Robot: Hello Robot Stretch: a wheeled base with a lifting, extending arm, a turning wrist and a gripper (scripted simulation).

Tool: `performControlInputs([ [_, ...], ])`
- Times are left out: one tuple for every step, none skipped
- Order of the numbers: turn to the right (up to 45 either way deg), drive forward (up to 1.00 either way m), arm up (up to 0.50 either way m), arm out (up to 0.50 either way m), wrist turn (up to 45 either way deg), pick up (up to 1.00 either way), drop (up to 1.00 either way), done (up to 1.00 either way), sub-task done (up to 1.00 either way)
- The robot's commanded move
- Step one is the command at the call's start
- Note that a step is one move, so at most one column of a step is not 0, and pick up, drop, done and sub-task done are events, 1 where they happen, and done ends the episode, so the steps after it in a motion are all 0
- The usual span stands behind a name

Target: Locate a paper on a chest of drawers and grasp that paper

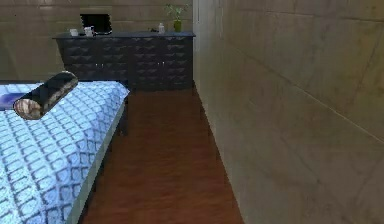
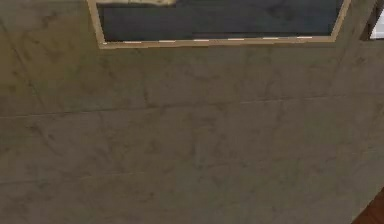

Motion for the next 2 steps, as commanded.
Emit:
performControlInputs([
  [0.0, 1.0, 0.0, 0.0, 0.0, 0.0, 0.0, 0.0, 0.0],
  [-3.0, 0.0, 0.0, 0.0, 0.0, 0.0, 0.0, 0.0, 0.0],
])
